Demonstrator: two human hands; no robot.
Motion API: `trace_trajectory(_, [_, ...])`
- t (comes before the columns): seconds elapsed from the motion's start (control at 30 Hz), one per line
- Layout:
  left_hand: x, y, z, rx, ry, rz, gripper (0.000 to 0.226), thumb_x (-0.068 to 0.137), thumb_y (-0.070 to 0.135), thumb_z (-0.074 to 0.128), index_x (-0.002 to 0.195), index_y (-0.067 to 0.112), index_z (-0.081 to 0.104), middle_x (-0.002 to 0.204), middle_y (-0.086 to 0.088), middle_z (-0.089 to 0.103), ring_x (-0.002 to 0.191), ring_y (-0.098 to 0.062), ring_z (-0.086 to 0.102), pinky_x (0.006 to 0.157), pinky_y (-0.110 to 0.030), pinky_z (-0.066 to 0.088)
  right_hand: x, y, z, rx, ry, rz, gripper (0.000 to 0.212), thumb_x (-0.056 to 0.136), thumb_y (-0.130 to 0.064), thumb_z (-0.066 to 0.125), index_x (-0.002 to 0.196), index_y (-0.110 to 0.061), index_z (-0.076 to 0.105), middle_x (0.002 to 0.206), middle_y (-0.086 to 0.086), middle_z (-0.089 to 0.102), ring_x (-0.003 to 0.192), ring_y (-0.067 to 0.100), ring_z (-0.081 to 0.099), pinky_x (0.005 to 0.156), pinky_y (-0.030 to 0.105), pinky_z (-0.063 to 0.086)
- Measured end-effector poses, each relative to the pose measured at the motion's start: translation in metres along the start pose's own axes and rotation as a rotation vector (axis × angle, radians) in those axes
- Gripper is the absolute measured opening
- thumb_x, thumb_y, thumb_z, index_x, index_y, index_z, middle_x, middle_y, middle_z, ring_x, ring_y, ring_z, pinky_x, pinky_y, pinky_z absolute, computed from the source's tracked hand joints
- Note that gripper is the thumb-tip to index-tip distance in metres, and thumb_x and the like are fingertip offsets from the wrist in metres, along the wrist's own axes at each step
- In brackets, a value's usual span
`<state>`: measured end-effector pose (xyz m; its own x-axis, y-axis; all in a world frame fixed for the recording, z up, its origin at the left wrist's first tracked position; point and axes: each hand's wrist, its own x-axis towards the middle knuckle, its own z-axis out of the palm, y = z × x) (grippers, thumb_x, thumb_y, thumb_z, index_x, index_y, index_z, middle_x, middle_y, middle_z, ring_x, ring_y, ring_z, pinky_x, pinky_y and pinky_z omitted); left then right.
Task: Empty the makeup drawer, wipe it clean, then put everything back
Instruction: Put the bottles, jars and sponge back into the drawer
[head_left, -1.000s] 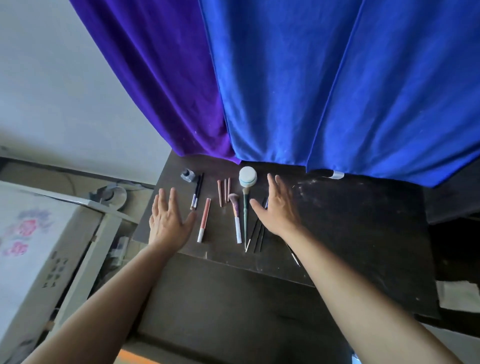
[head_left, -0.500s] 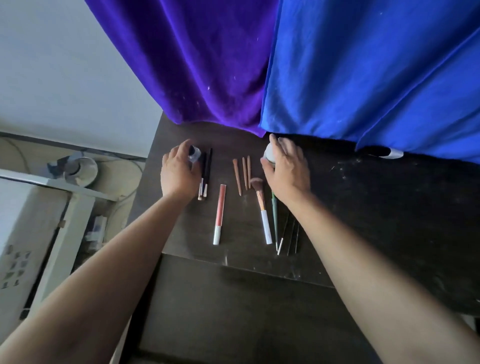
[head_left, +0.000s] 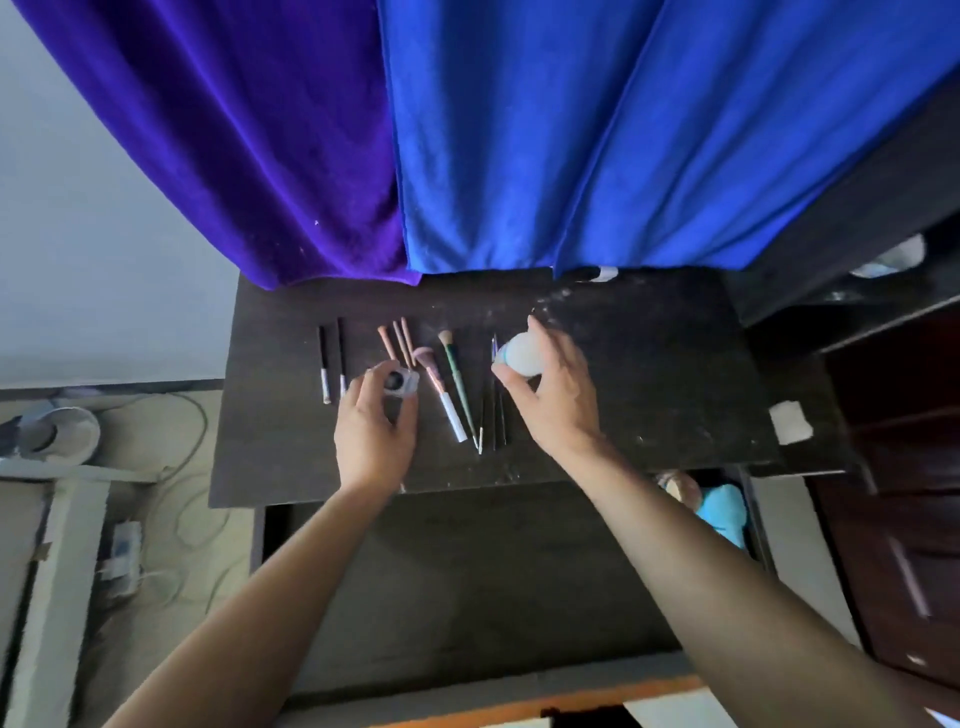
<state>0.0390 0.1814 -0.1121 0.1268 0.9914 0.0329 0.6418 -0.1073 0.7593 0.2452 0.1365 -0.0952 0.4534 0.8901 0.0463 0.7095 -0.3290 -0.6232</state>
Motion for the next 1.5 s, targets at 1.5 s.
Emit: trace_trajectory(1.5, [-0.179, 0.006, 0.267, 0.216, -0.236, -0.036, 0.039, 0.082, 0.029, 0.066, 0.118, 0.018, 0.062, 0.108, 0.0, 0.066, 0.101, -0.023, 0.06, 0.085, -0.027, 0.043, -0.154, 0.281, 0.02, -0.045, 0.185, -0.011, 0.052, 0.087, -0.024, 0.069, 0.136, -0.01, 0.056, 0.139, 0.012, 0.053, 0.127, 0.026, 0.053, 0.089, 0.034, 0.054])
